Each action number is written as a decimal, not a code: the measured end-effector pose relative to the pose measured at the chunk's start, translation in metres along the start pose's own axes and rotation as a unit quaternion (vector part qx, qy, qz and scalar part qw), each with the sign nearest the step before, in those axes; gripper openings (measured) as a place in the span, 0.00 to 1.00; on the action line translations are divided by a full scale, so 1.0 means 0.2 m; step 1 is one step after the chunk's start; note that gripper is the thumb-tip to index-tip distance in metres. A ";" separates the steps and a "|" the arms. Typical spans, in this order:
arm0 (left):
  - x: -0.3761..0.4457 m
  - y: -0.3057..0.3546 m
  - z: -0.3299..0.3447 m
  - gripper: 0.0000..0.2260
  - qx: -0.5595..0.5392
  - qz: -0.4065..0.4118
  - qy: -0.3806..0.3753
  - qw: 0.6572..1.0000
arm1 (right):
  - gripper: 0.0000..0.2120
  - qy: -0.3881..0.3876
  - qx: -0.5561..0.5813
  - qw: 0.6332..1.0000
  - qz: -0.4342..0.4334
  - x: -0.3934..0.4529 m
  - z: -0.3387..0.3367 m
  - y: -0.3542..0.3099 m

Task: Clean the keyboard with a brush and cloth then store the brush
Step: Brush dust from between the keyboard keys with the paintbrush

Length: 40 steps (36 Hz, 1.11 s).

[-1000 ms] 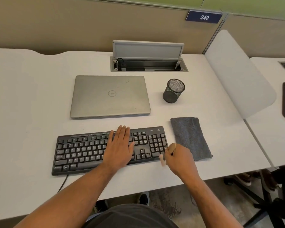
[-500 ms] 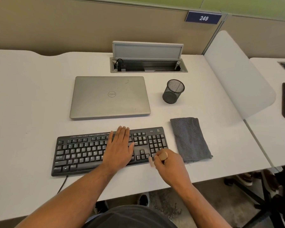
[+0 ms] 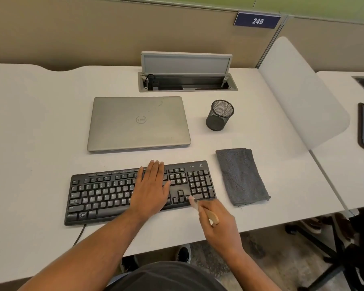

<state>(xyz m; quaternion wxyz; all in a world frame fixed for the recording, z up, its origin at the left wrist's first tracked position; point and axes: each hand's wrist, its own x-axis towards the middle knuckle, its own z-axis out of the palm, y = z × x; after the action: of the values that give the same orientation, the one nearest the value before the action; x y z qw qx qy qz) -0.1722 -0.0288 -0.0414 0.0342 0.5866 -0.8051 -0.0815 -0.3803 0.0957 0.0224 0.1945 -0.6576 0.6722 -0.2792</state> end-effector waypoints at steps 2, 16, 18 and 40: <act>0.00 0.00 0.00 0.32 -0.003 0.000 0.002 1.000 | 0.09 -0.011 -0.008 1.000 -0.004 0.00 0.02 0.02; 0.00 0.00 0.00 0.32 -0.002 0.001 0.002 1.000 | 0.03 0.063 0.022 0.997 0.044 -0.04 0.00 0.06; 0.00 0.00 0.00 0.32 -0.004 0.000 -0.003 1.000 | 0.07 0.005 0.008 1.000 0.002 -0.05 0.03 0.03; 0.00 0.00 0.00 0.32 0.011 0.003 0.001 1.000 | 0.11 0.121 0.138 0.926 0.329 0.11 -0.17 0.10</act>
<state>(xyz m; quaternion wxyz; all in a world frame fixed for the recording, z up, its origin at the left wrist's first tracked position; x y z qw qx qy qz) -0.1717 -0.0292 -0.0412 0.0293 0.5842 -0.8079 -0.0721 -0.4176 0.0774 0.0385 0.2815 -0.3272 0.8238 -0.3676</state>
